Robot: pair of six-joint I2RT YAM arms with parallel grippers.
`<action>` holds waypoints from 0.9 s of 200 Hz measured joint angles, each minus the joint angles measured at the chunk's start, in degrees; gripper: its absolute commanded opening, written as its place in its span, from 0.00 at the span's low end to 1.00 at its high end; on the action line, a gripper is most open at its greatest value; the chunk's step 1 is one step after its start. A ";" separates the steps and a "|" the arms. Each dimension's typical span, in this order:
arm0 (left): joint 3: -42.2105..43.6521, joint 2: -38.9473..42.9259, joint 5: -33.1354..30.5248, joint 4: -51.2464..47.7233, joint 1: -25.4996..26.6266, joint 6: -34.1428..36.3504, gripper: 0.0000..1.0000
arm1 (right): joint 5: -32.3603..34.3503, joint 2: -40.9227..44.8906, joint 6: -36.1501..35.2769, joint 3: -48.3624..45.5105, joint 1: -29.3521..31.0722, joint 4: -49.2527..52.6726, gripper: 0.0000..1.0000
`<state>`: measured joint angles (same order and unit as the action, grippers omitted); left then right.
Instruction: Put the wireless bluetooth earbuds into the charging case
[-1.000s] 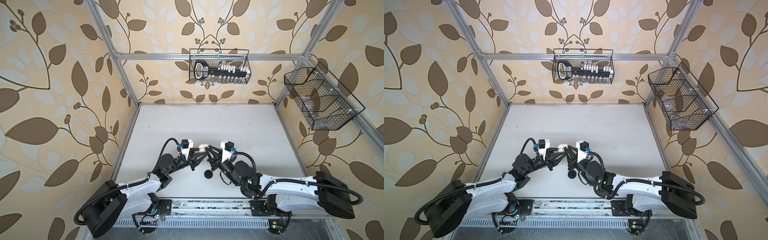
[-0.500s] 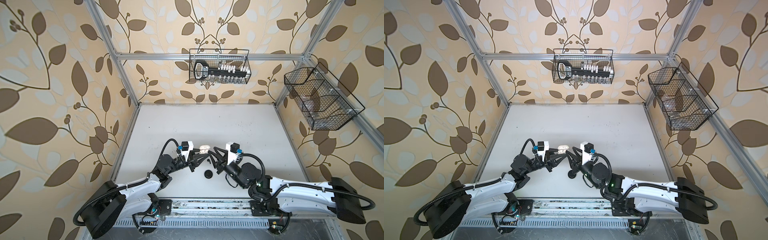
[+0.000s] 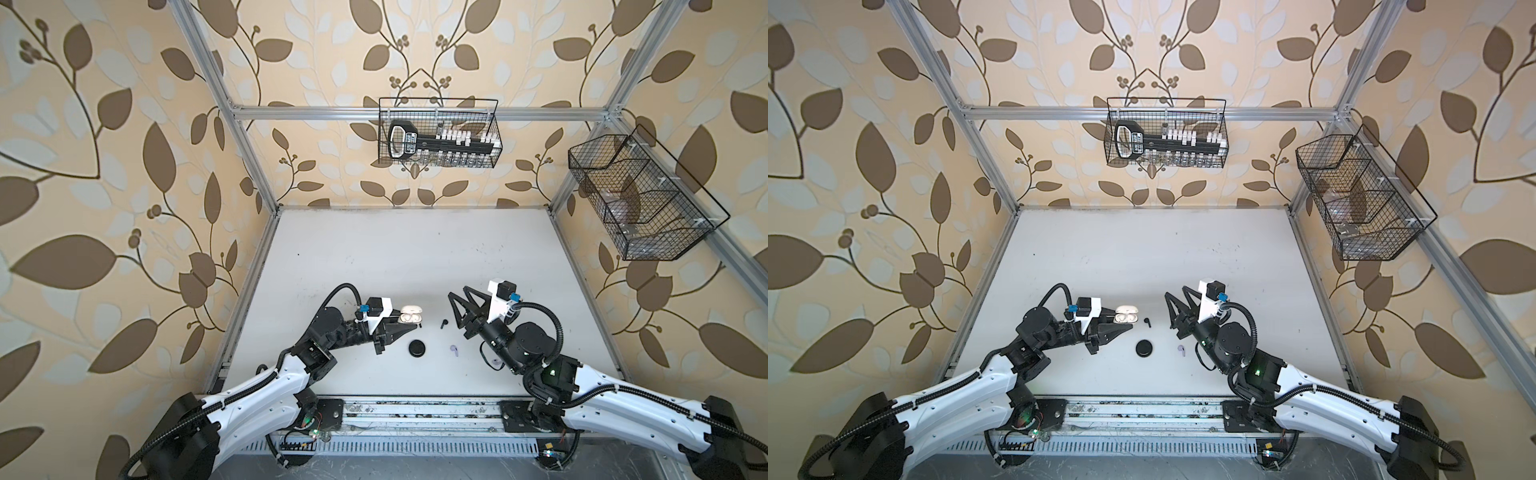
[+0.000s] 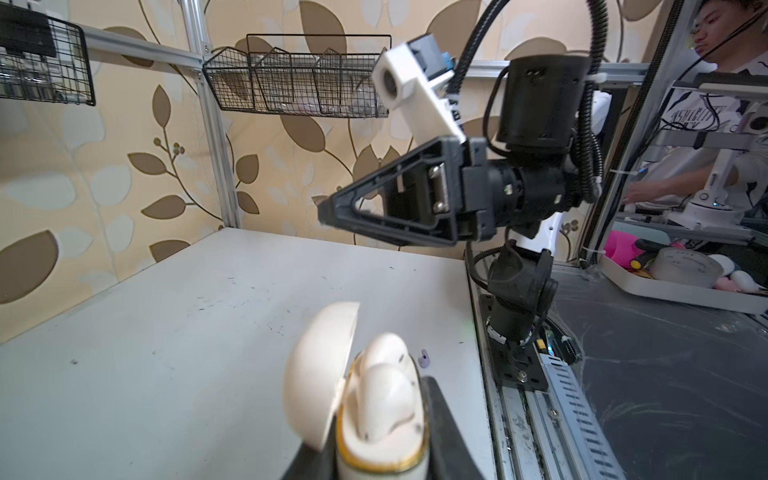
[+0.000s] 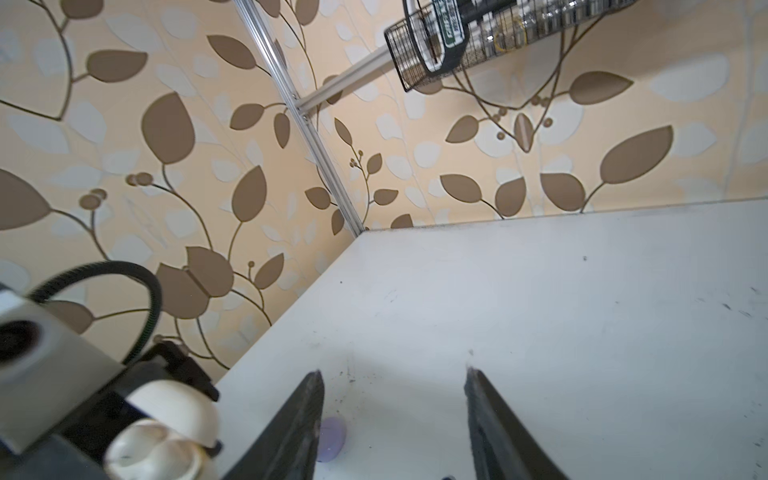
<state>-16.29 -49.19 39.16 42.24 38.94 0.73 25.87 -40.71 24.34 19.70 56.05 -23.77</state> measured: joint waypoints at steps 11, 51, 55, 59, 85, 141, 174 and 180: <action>-0.50 0.07 0.94 -1.18 0.00 0.37 0.00 | -3.06 -0.59 0.09 -1.51 -1.99 -0.55 0.56; -2.51 -0.76 4.02 -6.64 0.00 1.03 0.00 | -11.74 -4.52 -0.28 -2.08 -3.13 -4.11 0.54; -3.04 -0.96 4.28 -7.54 0.00 1.07 0.00 | -12.31 -4.83 -0.37 -2.08 -3.13 -4.42 0.55; -3.74 -1.31 4.39 -8.68 0.00 1.27 0.00 | -12.96 -5.16 -0.46 -2.08 -3.04 -4.83 0.55; -7.72 -2.62 4.66 -14.27 0.00 2.12 0.00 | -15.08 -6.69 -1.31 -2.08 -1.90 -7.10 0.56; -9.14 -3.65 6.47 -18.58 0.04 2.51 0.00 | -18.32 -13.16 -2.97 -1.86 0.20 -11.54 0.53; -9.22 -3.74 7.72 -19.58 0.11 3.26 0.00 | -17.33 -15.76 -5.07 -0.87 3.72 -12.48 0.52; -9.22 -3.69 8.13 -19.78 0.13 3.41 0.00 | -16.96 -15.96 -5.38 -0.85 4.13 -12.63 0.51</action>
<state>-25.52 -52.88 47.29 22.46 39.07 4.14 8.91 -56.66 18.96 18.85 60.18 -36.40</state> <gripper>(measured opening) 0.249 0.518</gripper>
